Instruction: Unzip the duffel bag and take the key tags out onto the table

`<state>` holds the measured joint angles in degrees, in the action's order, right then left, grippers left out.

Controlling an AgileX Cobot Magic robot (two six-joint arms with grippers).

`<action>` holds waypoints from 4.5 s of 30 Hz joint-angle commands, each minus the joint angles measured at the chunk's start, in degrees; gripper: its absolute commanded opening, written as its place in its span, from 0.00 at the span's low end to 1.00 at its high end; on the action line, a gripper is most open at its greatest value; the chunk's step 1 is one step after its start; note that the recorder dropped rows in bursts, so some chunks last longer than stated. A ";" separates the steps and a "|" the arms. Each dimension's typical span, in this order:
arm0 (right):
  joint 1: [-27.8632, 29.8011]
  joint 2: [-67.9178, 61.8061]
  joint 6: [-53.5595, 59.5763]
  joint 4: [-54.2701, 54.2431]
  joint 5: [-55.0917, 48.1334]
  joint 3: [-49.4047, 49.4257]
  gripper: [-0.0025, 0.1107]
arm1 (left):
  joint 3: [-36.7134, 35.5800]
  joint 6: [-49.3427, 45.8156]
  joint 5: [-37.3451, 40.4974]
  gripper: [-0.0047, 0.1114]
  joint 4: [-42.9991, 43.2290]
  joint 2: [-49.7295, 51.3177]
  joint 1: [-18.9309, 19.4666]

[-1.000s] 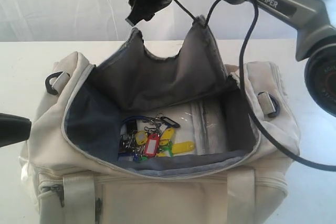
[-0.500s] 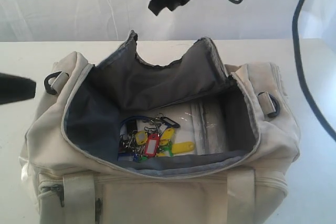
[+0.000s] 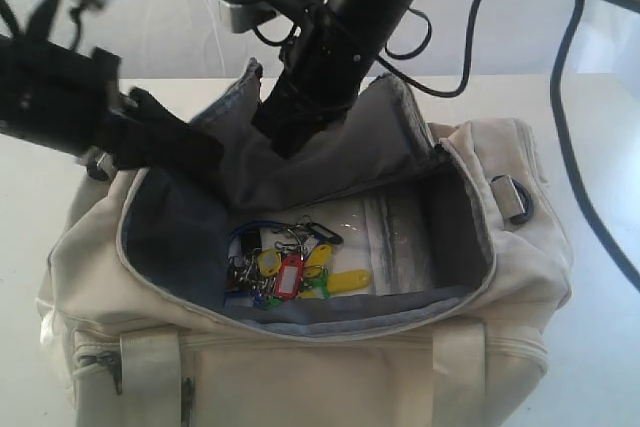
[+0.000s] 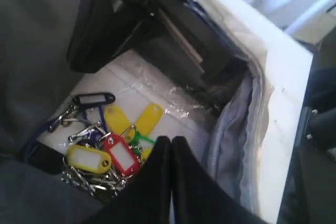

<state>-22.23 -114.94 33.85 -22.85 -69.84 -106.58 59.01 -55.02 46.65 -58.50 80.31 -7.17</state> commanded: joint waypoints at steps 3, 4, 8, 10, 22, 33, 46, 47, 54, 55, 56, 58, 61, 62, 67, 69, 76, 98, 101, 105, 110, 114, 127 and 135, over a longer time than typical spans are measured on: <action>-0.06 4.04 0.81 -0.47 -0.12 8.10 0.02 | 0.57 15.24 -2.89 0.04 20.76 7.15 -2.87; -0.06 4.73 0.81 -0.47 -0.12 9.21 0.02 | 0.57 18.78 -3.57 0.04 25.35 7.32 -2.87; -0.06 7.44 1.10 -0.47 -0.05 12.58 0.02 | 0.57 29.08 -3.97 0.04 39.27 7.48 -2.87; -0.06 8.71 1.47 -0.47 0.64 13.98 0.02 | 0.57 31.11 -3.50 0.04 43.11 7.48 -2.87; -0.06 13.09 1.96 -0.47 1.99 19.43 0.02 | 0.57 41.48 -0.14 0.04 59.74 7.48 -2.65; -0.06 13.17 1.96 -0.56 1.74 19.42 0.02 | 0.57 52.27 1.94 0.04 73.71 7.48 -0.91; -0.06 13.17 1.96 -0.56 1.38 19.42 0.02 | 0.57 52.27 2.60 0.04 73.07 7.48 7.99; -0.06 13.17 1.96 -0.56 1.38 19.42 0.02 | 0.57 52.27 2.60 0.04 72.32 7.35 8.10; -0.06 13.17 1.96 -1.67 1.37 19.42 0.02 | 0.78 41.75 0.43 0.04 56.83 6.98 8.10; -0.06 13.17 1.96 -2.39 1.50 19.42 0.02 | 0.78 39.84 -0.20 0.04 54.75 6.98 8.10; -0.06 13.17 1.96 -3.38 2.04 19.42 0.02 | 0.78 38.19 -0.33 0.04 53.03 6.98 8.10; -0.06 13.17 2.07 -6.03 2.73 19.42 0.02 | 1.63 34.19 0.45 0.09 48.30 6.98 8.10; -0.76 12.83 6.68 -11.21 2.46 19.42 0.11 | 5.36 27.65 6.62 0.29 38.95 6.58 8.10; -1.45 12.70 7.10 -11.25 3.12 19.42 0.16 | 6.65 26.69 8.91 0.36 37.11 5.91 8.10; -7.00 6.58 6.38 -7.64 9.98 19.42 0.34 | 7.36 23.86 17.14 0.43 29.05 -0.36 8.10; -8.93 3.35 4.55 -5.68 9.39 19.42 0.34 | 5.60 22.73 16.91 0.40 26.56 -2.74 8.10; -16.12 0.49 4.55 -5.94 -0.12 19.42 0.34 | 4.30 20.19 14.01 0.37 24.03 -4.24 8.10; -19.08 -1.17 -7.11 9.69 23.68 15.82 0.61 | 4.30 20.28 14.91 0.37 21.99 -4.24 8.10; -19.08 -2.90 -7.11 10.17 24.87 15.72 0.62 | 4.30 20.28 14.91 0.37 21.73 -4.24 8.10; -19.08 -5.82 -7.11 12.10 21.10 14.69 0.62 | 4.30 20.28 14.91 0.37 21.73 -4.24 8.10; -19.08 -9.15 -7.11 13.13 18.30 13.30 0.57 | 4.30 20.28 14.79 0.37 21.61 -4.24 8.10; -19.08 -9.74 -8.30 13.84 17.66 12.60 0.34 | 4.30 20.28 14.45 0.37 21.87 -4.24 8.10; -16.60 -4.59 -12.10 17.99 12.05 10.65 0.02 | 4.41 20.73 13.24 0.37 26.42 -4.35 8.10; -15.43 1.95 -12.10 18.19 12.12 10.65 0.02 | 4.41 20.73 13.24 0.37 26.42 -4.35 8.10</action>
<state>-38.23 -115.61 22.05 -5.11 -57.67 -96.08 63.68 -34.44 59.05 -31.75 76.27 1.11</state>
